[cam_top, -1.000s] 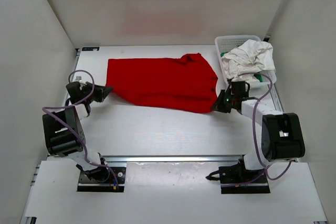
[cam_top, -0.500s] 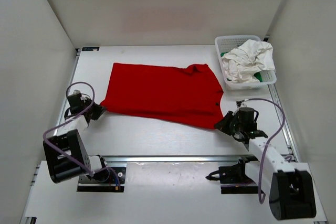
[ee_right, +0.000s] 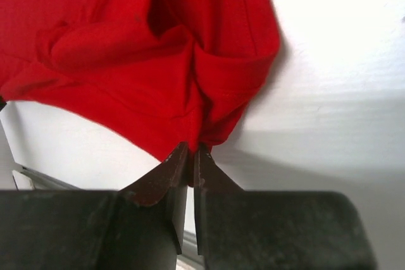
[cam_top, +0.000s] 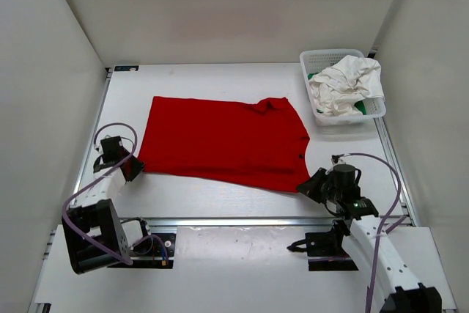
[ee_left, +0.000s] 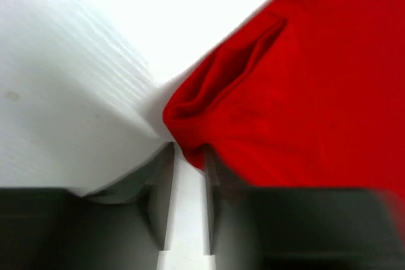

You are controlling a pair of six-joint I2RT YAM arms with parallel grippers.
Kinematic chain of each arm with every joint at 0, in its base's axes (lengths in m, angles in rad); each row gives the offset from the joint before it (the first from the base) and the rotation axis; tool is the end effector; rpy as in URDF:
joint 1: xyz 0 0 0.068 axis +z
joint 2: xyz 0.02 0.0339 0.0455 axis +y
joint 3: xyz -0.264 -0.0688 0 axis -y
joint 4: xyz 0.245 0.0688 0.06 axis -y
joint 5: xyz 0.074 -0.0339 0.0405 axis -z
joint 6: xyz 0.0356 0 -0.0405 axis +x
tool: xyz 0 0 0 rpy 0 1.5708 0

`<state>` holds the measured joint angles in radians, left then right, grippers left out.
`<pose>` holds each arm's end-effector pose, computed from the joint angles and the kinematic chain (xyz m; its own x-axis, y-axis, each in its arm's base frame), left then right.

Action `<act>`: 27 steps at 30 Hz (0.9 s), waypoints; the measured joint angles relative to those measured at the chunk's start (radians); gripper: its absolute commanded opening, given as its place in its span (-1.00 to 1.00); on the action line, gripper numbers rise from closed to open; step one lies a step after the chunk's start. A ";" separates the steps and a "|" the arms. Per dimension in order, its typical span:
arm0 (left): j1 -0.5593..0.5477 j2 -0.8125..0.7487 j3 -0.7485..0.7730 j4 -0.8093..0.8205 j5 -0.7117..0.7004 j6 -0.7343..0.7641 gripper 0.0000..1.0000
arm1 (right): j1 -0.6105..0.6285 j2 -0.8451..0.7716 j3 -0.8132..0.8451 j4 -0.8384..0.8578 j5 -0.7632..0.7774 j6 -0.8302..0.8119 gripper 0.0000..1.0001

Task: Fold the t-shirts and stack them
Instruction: Fold the flattened tshirt in 1/3 of the way

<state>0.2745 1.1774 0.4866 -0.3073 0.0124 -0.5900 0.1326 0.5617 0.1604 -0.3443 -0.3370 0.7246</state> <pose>0.1977 0.0552 0.1554 -0.5250 -0.7258 -0.4445 -0.6699 0.6745 -0.3102 0.1219 0.0281 0.1407 -0.7458 0.5316 -0.4014 0.1720 0.7358 0.6549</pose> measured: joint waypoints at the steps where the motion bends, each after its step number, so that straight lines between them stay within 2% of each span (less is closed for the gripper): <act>1: -0.003 -0.013 0.000 -0.013 -0.013 0.001 0.02 | 0.019 -0.029 -0.002 -0.024 0.012 0.018 -0.84; 2: -0.005 -0.024 0.000 -0.019 -0.022 0.000 0.09 | 0.037 -0.049 -0.002 -0.042 0.021 0.035 -0.67; 3: -0.010 -0.037 0.001 -0.027 -0.032 -0.004 0.15 | 0.055 -0.077 -0.002 -0.058 0.031 0.050 -0.40; 5: -0.021 -0.063 0.009 -0.041 -0.038 -0.014 0.18 | 0.086 -0.107 -0.002 -0.085 0.049 0.070 -0.10; 6: -0.031 -0.077 0.024 -0.049 -0.040 -0.016 0.17 | 0.092 -0.109 0.001 -0.099 0.052 0.079 -0.02; 11: -0.130 -0.129 0.103 -0.036 -0.075 -0.018 0.18 | 0.042 -0.023 0.118 -0.188 0.052 0.021 -0.18; 13: -0.163 -0.150 0.111 -0.020 -0.083 -0.011 0.29 | 0.021 0.039 0.192 -0.192 0.051 -0.022 -0.47; 16: -0.223 -0.158 0.109 0.021 -0.076 0.014 0.19 | 0.043 0.158 0.289 -0.139 0.077 -0.089 -0.99; 19: -0.340 -0.144 0.086 0.103 -0.059 0.012 0.14 | 0.122 0.310 0.356 -0.069 0.138 -0.157 -0.94; 22: -0.547 -0.098 0.075 0.166 -0.048 0.005 0.12 | 0.149 0.507 0.422 0.033 0.157 -0.217 -0.55; 24: -0.650 -0.051 0.082 0.201 -0.031 0.006 0.13 | 0.145 0.613 0.443 0.095 0.166 -0.248 -0.44; 27: -0.740 0.040 0.111 0.237 0.010 0.008 0.12 | 0.133 0.722 0.480 0.160 0.176 -0.281 -0.42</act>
<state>-0.4656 1.2179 0.5976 -0.0708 0.0227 -0.5819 0.2653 1.2835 0.6403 -0.1844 -0.1612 0.4435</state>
